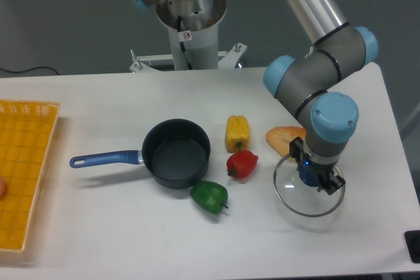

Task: Place the lid on the table
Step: 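Lower the held glass lid flat onto the table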

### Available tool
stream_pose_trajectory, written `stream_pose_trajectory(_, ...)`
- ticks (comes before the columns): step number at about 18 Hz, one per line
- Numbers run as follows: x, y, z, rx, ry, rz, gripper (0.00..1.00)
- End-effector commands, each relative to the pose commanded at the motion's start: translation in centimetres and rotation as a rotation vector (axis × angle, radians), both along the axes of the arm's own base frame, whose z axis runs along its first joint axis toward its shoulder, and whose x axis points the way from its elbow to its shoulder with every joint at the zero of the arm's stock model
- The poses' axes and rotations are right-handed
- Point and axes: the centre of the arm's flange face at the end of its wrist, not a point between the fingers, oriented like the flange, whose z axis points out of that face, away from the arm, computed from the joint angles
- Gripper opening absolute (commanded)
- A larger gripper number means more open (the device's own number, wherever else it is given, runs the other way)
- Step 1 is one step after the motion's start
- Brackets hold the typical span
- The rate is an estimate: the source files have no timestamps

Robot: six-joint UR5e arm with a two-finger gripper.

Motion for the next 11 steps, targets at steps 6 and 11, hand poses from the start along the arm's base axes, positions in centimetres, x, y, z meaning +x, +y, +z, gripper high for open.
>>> stream_pose_trajectory(6, 0.2, 0.3, -0.7, 0.0, -0.005, 0.001, 0.4)
stream_pose_trajectory(11, 0.5, 0.6, -1.4, -0.001, -0.01, 0.011, 0.4)
